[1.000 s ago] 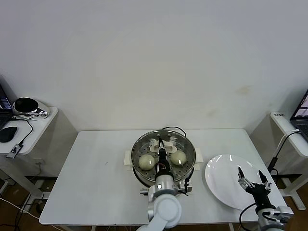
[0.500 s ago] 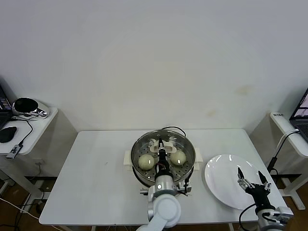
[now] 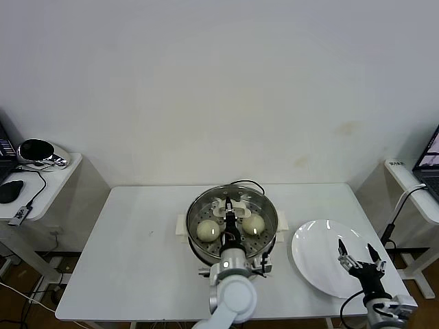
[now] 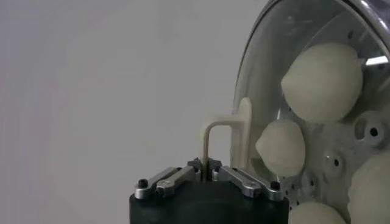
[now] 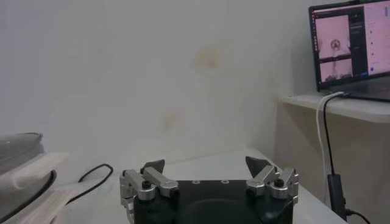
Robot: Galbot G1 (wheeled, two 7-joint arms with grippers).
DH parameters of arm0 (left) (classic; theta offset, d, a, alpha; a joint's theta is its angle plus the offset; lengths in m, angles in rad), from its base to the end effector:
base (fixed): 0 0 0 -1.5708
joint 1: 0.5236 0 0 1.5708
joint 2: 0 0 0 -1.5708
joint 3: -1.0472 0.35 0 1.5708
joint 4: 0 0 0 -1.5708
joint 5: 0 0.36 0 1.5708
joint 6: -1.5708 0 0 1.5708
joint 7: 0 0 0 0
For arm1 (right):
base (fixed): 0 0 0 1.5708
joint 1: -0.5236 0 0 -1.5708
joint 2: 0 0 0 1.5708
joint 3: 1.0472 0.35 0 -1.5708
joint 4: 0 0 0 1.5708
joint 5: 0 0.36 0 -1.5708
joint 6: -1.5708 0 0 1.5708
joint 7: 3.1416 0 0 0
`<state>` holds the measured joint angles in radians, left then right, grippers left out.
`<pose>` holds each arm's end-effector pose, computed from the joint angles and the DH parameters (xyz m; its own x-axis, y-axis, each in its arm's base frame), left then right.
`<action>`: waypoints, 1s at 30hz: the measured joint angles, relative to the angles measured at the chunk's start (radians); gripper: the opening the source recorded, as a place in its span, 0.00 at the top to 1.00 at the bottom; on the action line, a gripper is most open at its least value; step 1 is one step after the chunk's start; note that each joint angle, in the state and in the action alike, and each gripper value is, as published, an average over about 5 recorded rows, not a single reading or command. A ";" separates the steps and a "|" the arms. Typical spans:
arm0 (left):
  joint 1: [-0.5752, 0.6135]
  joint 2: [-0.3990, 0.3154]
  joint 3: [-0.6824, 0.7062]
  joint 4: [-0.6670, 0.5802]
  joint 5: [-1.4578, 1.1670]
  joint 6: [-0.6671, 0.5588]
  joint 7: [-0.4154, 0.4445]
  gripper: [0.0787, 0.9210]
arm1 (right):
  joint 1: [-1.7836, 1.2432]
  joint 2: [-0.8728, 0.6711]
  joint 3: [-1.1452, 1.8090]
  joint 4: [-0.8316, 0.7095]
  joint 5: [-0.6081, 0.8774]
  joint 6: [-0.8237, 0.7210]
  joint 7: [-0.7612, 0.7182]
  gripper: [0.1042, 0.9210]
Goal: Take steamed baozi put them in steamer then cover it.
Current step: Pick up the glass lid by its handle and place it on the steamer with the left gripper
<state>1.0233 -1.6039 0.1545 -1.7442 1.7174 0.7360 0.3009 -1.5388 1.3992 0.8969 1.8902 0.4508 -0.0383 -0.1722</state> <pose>0.2828 -0.2319 -0.2737 -0.9964 -0.0662 0.0529 0.0498 0.0473 0.9976 0.1804 -0.1633 -0.3373 -0.9877 0.1153 0.1058 0.1306 0.9798 0.1512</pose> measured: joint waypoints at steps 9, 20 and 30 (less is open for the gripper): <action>-0.006 0.001 -0.001 -0.002 0.010 0.000 0.018 0.94 | -0.002 0.000 0.000 0.003 0.000 0.001 0.000 0.12; -0.006 0.002 0.007 -0.025 0.017 0.002 0.035 0.70 | -0.002 -0.001 0.000 0.003 -0.001 0.001 0.000 0.12; 0.011 0.005 0.021 -0.060 0.019 0.002 0.060 0.36 | -0.002 -0.001 0.000 0.004 0.000 0.004 0.000 0.12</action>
<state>1.0343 -1.5989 0.1759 -1.8047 1.7366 0.7379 0.3611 -1.5413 1.3981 0.8966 1.8940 0.4508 -0.0348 -0.1722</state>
